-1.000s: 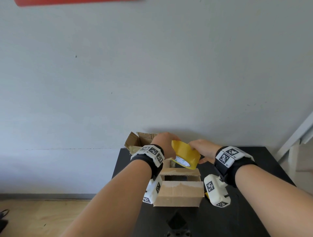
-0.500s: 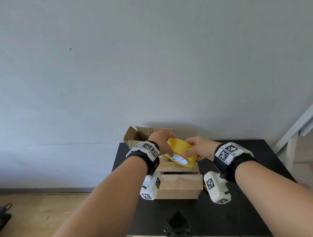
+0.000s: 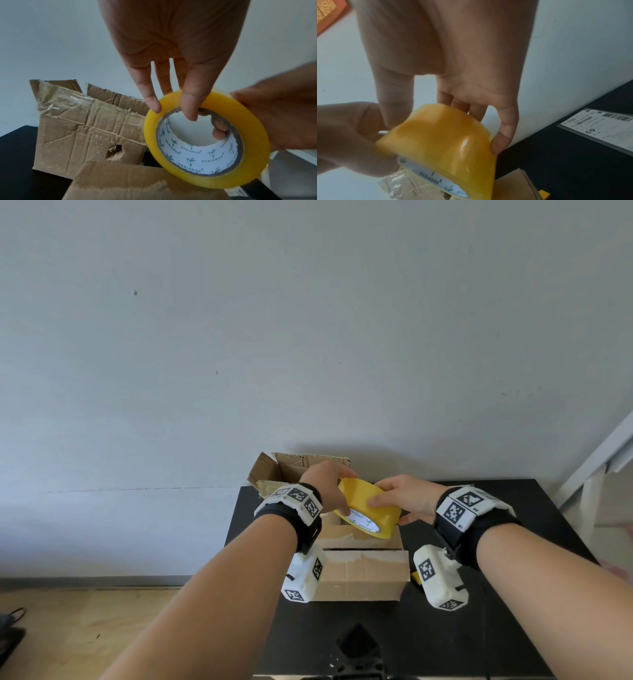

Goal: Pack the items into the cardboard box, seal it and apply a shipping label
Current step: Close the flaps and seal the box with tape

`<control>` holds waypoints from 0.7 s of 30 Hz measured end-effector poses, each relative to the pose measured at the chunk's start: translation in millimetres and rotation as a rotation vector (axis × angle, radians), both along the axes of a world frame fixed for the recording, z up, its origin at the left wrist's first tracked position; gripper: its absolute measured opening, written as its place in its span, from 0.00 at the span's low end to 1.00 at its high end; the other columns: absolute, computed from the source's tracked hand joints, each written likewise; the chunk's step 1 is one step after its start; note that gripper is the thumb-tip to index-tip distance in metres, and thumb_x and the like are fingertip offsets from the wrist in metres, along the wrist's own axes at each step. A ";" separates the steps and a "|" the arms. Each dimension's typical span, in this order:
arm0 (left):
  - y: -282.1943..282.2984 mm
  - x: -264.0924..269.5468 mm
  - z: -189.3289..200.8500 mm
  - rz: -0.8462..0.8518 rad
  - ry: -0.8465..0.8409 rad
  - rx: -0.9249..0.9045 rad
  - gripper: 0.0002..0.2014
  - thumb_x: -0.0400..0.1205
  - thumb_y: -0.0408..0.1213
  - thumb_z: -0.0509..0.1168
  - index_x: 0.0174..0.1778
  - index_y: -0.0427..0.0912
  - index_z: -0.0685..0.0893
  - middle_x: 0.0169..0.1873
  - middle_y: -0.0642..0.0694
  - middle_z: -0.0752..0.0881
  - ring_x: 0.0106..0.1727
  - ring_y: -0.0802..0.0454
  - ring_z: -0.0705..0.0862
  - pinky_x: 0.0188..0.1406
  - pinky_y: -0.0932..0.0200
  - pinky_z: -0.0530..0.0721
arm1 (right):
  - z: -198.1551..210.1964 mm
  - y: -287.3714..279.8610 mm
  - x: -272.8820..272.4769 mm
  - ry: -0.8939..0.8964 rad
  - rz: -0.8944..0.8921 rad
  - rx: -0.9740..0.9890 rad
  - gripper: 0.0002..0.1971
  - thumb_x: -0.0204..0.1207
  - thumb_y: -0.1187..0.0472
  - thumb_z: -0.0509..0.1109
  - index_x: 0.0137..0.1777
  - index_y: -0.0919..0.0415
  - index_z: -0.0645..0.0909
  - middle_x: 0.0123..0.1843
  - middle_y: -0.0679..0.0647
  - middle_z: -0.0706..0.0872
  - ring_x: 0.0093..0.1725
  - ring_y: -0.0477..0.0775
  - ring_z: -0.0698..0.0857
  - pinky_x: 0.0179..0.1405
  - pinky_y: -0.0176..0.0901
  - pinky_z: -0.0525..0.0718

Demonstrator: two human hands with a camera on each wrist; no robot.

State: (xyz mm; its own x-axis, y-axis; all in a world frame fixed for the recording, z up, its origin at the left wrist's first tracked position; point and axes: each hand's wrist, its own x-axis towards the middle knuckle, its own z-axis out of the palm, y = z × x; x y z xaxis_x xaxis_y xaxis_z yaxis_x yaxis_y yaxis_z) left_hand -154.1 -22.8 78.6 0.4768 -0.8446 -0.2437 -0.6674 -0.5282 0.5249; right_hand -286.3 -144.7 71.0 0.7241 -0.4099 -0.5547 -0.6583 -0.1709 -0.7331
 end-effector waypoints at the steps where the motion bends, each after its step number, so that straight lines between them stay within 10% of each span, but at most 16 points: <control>1: -0.8 -1.0 -0.1 -0.011 -0.023 0.005 0.33 0.66 0.32 0.80 0.69 0.51 0.82 0.62 0.49 0.84 0.61 0.48 0.83 0.54 0.49 0.87 | -1.3 -0.4 1.0 0.000 -0.041 0.004 0.15 0.75 0.55 0.73 0.62 0.50 0.82 0.61 0.56 0.86 0.63 0.59 0.83 0.66 0.61 0.81; 21: -3.4 -4.5 -3.3 -0.017 -0.071 0.006 0.34 0.66 0.35 0.80 0.68 0.56 0.81 0.64 0.53 0.84 0.62 0.50 0.81 0.60 0.52 0.83 | -9.3 -1.8 -5.6 -0.085 -0.277 0.124 0.14 0.75 0.59 0.69 0.61 0.59 0.82 0.63 0.60 0.83 0.62 0.61 0.81 0.65 0.63 0.81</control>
